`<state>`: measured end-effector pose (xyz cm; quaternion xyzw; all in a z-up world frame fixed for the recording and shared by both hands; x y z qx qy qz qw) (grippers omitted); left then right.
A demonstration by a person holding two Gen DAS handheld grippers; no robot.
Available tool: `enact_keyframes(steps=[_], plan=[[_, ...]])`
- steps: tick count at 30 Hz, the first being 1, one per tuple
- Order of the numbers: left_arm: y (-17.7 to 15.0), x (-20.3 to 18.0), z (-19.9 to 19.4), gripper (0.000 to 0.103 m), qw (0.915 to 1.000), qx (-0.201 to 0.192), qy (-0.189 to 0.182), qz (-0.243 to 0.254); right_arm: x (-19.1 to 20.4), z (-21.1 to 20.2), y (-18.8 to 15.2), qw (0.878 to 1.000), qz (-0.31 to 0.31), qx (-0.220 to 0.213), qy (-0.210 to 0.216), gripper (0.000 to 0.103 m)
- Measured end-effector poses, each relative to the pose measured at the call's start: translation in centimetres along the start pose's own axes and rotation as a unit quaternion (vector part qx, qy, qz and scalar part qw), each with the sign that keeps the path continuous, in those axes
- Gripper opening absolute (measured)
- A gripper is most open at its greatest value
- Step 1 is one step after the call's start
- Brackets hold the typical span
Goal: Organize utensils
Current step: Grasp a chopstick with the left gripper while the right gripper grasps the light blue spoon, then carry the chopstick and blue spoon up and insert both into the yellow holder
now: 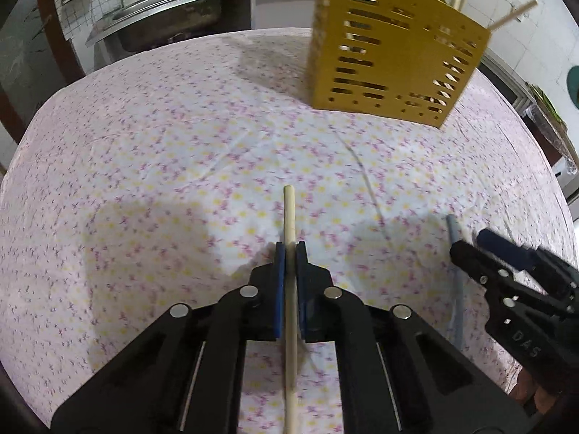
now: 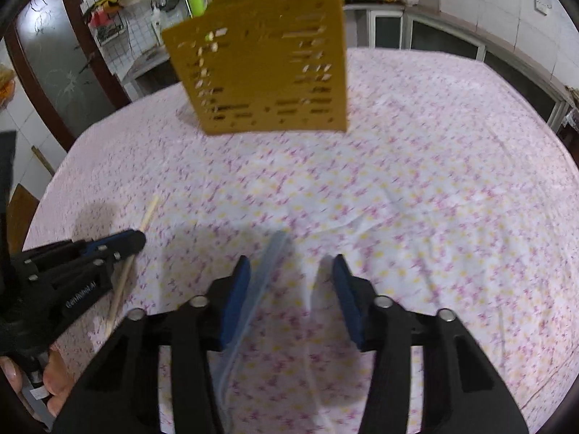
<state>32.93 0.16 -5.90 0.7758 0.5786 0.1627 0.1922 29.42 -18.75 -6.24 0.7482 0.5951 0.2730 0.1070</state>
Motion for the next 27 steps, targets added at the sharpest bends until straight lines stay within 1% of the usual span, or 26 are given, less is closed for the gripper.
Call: enact_keyframes(steps=[2,4,7,11,13,16,17,20,24,27], plan=[[-0.1,0.5,0.0,0.005,1.0000,-0.001,-0.006,-0.005,0.6,0.1,-0.2,1.000,-0.009,-0.001,-0.016,0.035],[-0.3,0.3,-0.1,0.005,1.0000,-0.001,-0.006,-0.005,0.9,0.2,-0.3,1.000,-0.011,0.005,-0.018,0.024],[-0.6,0.4,-0.2,0.005,1.0000,-0.002,-0.007,-0.004,1.4,0.2,-0.2,1.000,-0.015,0.017,-0.018,0.013],[-0.6,0.6,-0.3,0.005,0.9999,-0.001,-0.014,-0.009,0.9,0.1,0.3,1.000,-0.008,0.029,-0.009,0.011],[-0.5,0.9,-0.4,0.005,0.9997,-0.001,-0.020,-0.015,0.5,0.0,0.6,1.000,0.001,0.030,-0.001,0.008],[-0.3,1.2,-1.0,0.005,0.9995,-0.008,-0.024,-0.021,-0.1,-1.2,1.3,1.000,0.008,0.011,0.009,0.007],[-0.3,1.4,-1.3,0.005,0.9994,-0.012,-0.024,-0.022,-0.3,-1.9,1.6,1.000,0.011,-0.002,0.014,0.007],[0.0,1.3,-2.7,0.005,0.9985,-0.042,-0.030,-0.022,-0.6,-3.2,2.2,0.999,0.006,-0.033,0.027,0.007],[0.3,0.7,-4.5,0.005,0.9969,-0.077,-0.016,-0.010,-1.1,-4.5,2.7,0.997,0.006,-0.068,0.048,0.007],[0.8,0.1,-5.7,0.005,0.9945,-0.103,-0.015,-0.005,-1.5,-5.4,3.0,0.994,0.012,-0.090,0.063,0.007]])
Point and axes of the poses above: each gripper's, at about its wrist camera, not at the fingertips, and z roughly the way its jaws point, x to its left, y to its top, the point moved 1 cm from there along z, roughly the way its jaws point, and after that the axes turned 14 degrees about z, right-handed, at the moved point
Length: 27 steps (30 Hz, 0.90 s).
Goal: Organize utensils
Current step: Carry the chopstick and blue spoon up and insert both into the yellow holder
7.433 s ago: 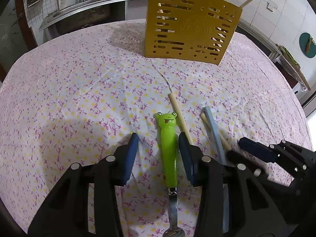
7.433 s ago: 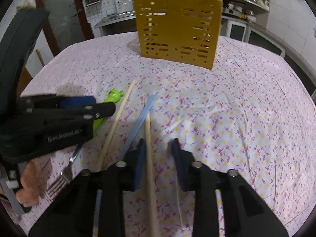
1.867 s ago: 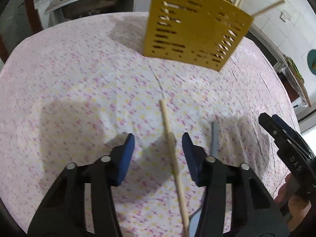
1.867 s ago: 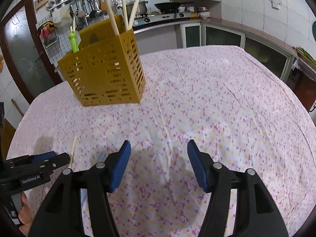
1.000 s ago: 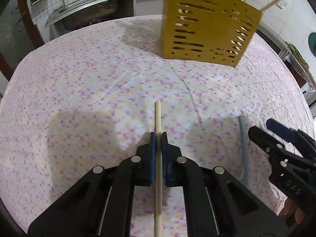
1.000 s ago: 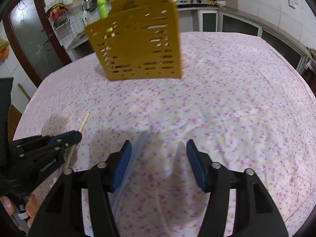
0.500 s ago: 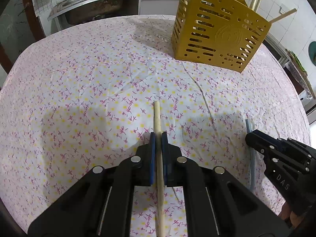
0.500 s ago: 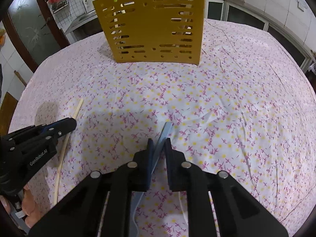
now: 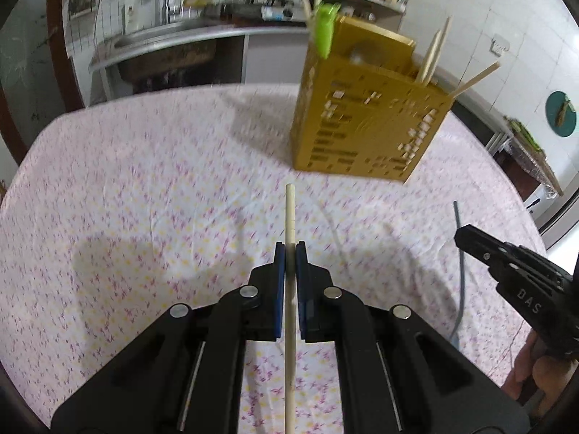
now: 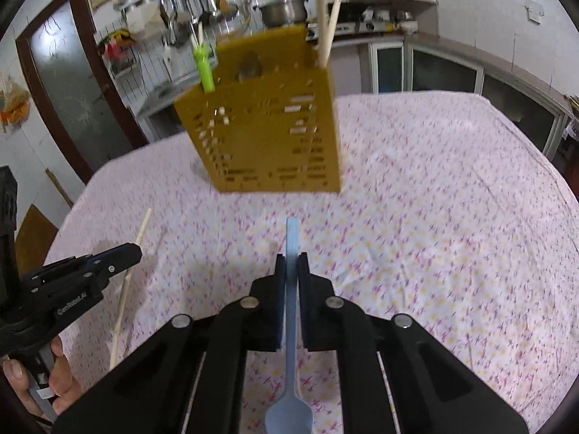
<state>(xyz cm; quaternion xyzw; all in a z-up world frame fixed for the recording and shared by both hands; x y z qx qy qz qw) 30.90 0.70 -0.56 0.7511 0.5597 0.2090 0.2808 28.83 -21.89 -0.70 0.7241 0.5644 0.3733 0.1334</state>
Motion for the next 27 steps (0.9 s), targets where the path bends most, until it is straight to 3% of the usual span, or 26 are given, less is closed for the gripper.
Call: enact_keyframes(steps=[11,18,27], plan=[[2.6,-1.6,-2.6,0.005,0.9971,-0.075,-0.013,0.008,-0.8,-3.9,2.5,0.994,0.001,-0.101,0.051,0.007],[3.7,-2.1,-3.5,0.005,0.9934,-0.112,-0.018,0.014,-0.7,-4.3,2.9,0.991,-0.008,-0.120,0.057,0.007],[3.8,-2.2,-2.9,0.005,0.9933,-0.112,-0.025,0.011,-0.5,-3.9,2.9,0.991,-0.016,-0.119,0.063,0.007]])
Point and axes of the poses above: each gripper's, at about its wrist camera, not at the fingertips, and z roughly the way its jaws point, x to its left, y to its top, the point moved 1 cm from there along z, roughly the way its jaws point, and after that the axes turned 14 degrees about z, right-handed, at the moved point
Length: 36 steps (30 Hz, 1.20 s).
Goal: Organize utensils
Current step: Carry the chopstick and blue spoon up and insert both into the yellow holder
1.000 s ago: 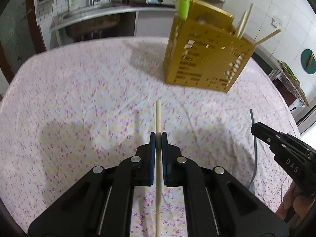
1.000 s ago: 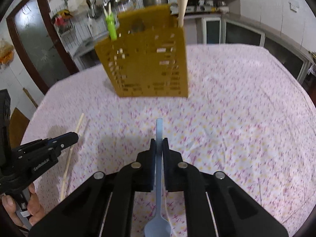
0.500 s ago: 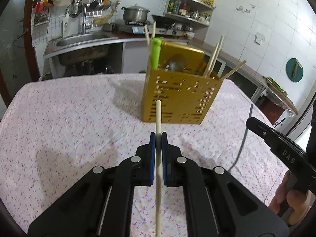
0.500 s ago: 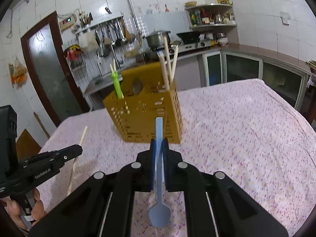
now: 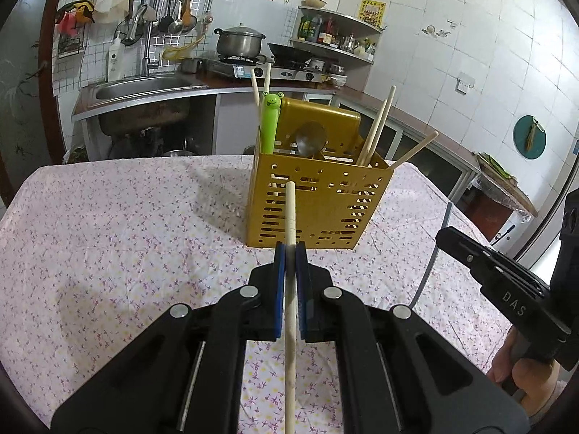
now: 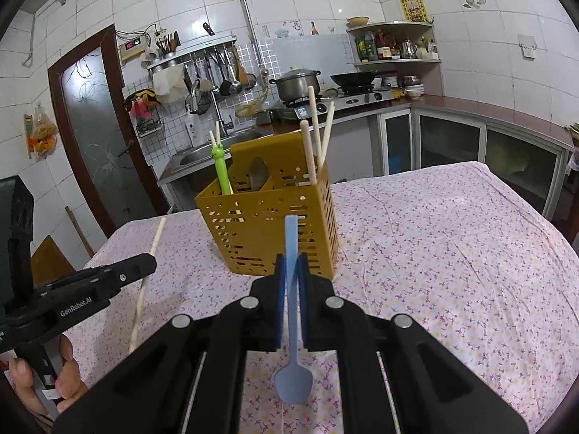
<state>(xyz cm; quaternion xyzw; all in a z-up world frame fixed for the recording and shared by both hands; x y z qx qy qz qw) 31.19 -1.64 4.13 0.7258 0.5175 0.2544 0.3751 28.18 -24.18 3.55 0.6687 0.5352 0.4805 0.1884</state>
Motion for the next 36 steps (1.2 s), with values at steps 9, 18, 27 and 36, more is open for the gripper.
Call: enact_keyframes(steps=[9,18,27,36], plan=[[0.2,0.3,-0.5,0.005,1.0000,-0.004,0.000,-0.006,0.3,-0.1,0.1,1.000,-0.004,0.003,0.002,0.007],[0.5,0.0,-1.2,0.005,1.0000,-0.005,0.002,-0.001,0.7,-0.2,0.2,1.000,-0.006,0.005,0.003,0.007],[1.4,0.1,-2.1,0.005,0.9994,-0.019,0.027,0.009,1.1,-0.9,0.9,1.000,-0.014,-0.007,0.002,0.007],[5.3,0.1,-3.2,0.005,0.9961,-0.057,0.056,0.037,2.8,-2.7,4.6,0.998,-0.037,-0.044,0.004,0.007]])
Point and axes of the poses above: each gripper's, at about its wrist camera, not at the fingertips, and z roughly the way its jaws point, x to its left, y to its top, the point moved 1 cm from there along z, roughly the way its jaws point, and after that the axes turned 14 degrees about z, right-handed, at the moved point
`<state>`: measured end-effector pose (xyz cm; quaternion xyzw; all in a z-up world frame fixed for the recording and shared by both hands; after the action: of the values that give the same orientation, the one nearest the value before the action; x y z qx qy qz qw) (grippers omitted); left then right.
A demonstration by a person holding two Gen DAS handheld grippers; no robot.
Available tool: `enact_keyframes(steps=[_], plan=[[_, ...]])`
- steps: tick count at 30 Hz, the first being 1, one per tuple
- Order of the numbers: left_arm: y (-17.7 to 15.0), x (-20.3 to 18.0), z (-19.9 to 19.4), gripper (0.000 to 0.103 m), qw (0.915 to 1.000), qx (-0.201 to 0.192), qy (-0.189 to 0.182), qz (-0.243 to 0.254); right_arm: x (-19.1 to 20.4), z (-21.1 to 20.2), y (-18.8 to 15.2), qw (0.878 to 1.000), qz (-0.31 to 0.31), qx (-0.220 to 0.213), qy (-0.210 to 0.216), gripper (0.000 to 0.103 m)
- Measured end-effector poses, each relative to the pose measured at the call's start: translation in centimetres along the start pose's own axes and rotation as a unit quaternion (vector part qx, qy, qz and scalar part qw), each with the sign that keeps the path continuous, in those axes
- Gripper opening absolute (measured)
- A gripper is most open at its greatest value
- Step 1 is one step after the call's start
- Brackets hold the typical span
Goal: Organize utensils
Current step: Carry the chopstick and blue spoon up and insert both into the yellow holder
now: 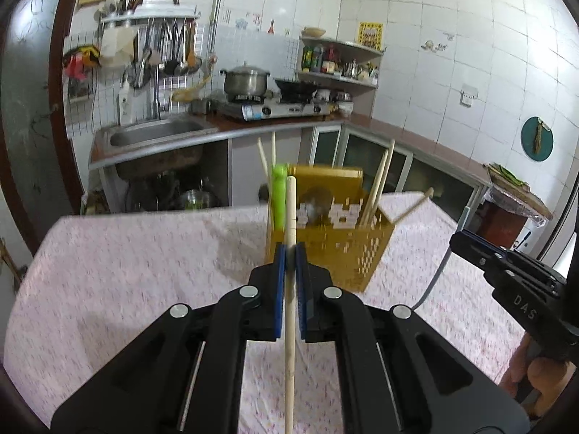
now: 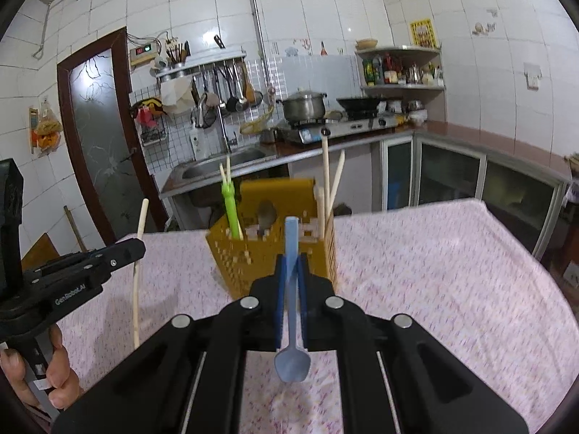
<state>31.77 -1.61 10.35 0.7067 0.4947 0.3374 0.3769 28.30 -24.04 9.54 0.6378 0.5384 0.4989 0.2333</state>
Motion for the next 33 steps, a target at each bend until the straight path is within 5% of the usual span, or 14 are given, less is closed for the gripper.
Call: enact_keyframes(steps=[15,21,33], plan=[[11.2,-1.0,1.1,0.005,0.9881,-0.150,0.012,0.034,3.6,0.6,9.2,0.996,-0.034,-0.074,0.026,0.007],[12.2,0.7,4.0,0.005,0.9792,-0.203,-0.001,0.009,3.6,2.3,10.2,0.995,-0.042,-0.084,0.024,0.007],[11.4,0.9,8.7,0.005,0.9754,-0.218,0.001,0.030,3.1,6.5,9.9,0.996,-0.054,-0.069,0.005,0.007]])
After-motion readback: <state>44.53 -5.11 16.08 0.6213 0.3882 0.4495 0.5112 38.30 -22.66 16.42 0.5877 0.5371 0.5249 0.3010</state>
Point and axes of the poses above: each gripper's, at about its wrist camera, not at the fingertips, and z roughly the way its jaws point, x to its left, y to its top, the point moved 1 cm from there along z, roughly the way its jaws point, and after that the axes turned 14 degrees about z, right-handed, at the moved point
